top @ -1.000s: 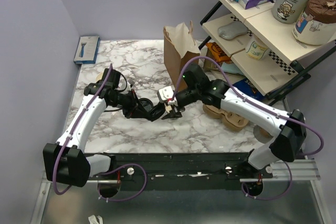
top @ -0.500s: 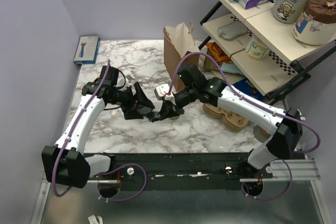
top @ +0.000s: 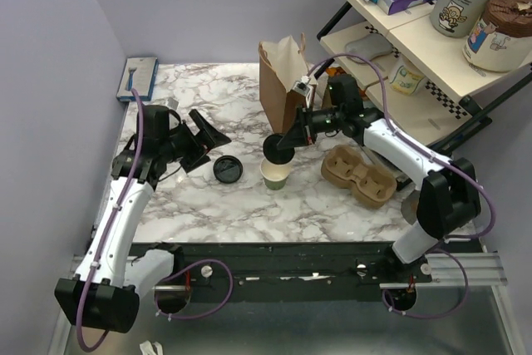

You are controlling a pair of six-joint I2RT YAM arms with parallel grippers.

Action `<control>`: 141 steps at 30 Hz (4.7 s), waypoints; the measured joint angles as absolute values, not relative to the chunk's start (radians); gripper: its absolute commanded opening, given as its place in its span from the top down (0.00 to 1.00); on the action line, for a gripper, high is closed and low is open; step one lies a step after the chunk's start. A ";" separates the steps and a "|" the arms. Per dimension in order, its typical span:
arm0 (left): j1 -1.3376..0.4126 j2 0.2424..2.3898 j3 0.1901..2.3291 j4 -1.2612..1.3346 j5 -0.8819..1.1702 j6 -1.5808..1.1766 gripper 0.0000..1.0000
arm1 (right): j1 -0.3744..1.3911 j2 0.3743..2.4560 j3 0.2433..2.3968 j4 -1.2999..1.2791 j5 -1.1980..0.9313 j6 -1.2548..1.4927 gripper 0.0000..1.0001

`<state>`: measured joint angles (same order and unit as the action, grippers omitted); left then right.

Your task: Pack the takeout coffee

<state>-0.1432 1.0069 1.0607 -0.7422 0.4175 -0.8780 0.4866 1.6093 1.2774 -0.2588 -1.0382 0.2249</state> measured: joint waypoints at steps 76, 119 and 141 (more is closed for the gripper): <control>-0.433 1.538 0.976 -0.245 0.557 -0.968 0.04 | 0.451 1.615 1.043 -0.200 -0.660 0.640 0.48; -0.461 1.410 0.937 -0.350 0.475 -0.936 0.01 | 0.535 1.642 1.095 -0.339 -0.647 0.565 0.39; -0.466 1.414 0.865 -0.266 0.486 -0.982 0.48 | 0.577 1.642 1.121 -0.340 -0.576 0.575 0.41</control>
<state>-0.4660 1.4136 0.8650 -0.2661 0.4862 -0.9825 0.5766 1.6421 1.1206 -0.3405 -0.5758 0.5751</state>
